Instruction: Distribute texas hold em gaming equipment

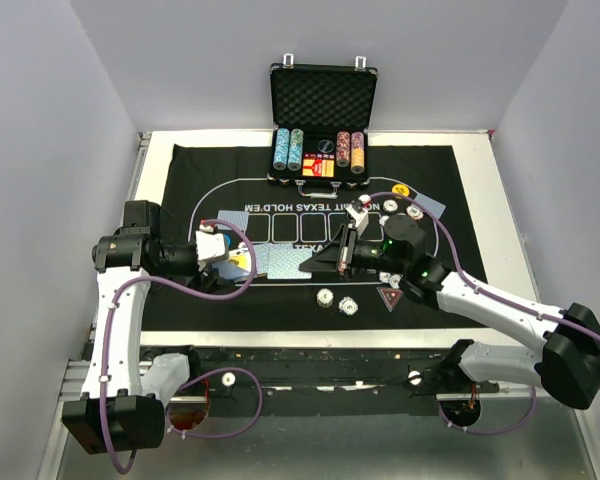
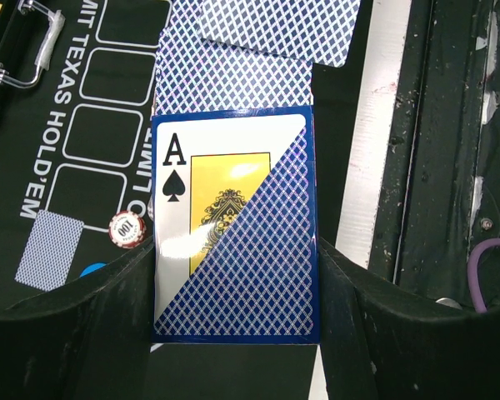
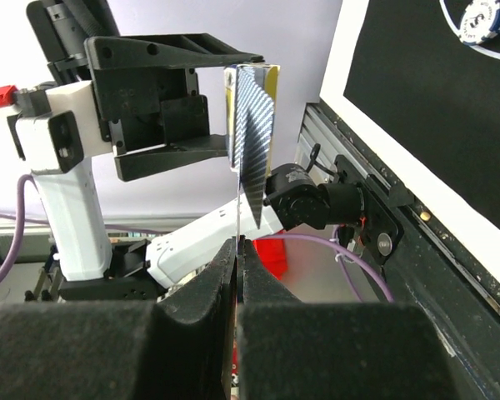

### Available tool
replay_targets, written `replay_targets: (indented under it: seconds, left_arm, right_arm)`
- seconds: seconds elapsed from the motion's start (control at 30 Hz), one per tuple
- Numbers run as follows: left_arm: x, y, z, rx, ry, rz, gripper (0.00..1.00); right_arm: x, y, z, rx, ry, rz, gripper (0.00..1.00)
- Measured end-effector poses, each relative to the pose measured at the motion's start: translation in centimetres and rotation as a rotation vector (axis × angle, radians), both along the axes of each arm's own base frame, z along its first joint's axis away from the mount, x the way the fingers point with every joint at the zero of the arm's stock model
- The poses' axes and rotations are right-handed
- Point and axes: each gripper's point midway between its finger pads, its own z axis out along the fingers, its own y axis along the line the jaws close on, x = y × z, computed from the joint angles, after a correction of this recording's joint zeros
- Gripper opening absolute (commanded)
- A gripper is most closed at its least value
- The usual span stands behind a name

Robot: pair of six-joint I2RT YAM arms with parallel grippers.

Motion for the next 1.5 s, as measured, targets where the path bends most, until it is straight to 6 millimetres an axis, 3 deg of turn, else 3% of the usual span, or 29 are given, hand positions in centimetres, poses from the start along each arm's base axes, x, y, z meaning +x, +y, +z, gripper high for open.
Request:
replay_targets:
  seconds: [0.27, 0.57, 0.67, 0.8, 0.93, 1.13, 1.37, 1.5]
  left_arm:
    - [0.3, 0.0, 0.0, -0.005, 0.000, 0.001, 0.46]
    - [0.3, 0.0, 0.0, -0.006, 0.003, 0.005, 0.46]
    - [0.3, 0.0, 0.0, -0.007, 0.005, 0.006, 0.46]
    - [0.3, 0.0, 0.0, -0.007, 0.005, 0.007, 0.46]
    - [0.4, 0.0, 0.0, -0.008, 0.006, 0.009, 0.46]
    - [0.3, 0.0, 0.0, -0.009, 0.011, 0.011, 0.46]
    - [0.3, 0.0, 0.1, -0.009, 0.008, 0.011, 0.46]
    - [0.1, -0.1, 0.2, -0.008, -0.002, 0.011, 0.46]
  right_arm:
    - [-0.5, 0.0, 1.7, 0.055, -0.044, 0.026, 0.09]
    - [-0.9, -0.4, 1.7, 0.054, -0.044, 0.045, 0.06]
    - [-0.6, -1.8, 1.6, 0.033, -0.046, 0.030, 0.05]
    - [1.8, -5.8, 1.0, -0.003, -0.058, -0.069, 0.05]
    - [3.0, -8.5, -1.3, -0.058, -0.024, -0.131, 0.03]
    - [2.9, -9.6, -7.4, -0.183, 0.097, -0.126, 0.03]
    - [4.7, -10.6, -15.1, -0.367, 0.239, -0.168, 0.01]
    - [6.1, -11.3, -17.4, -0.471, 0.254, -0.210, 0.01]
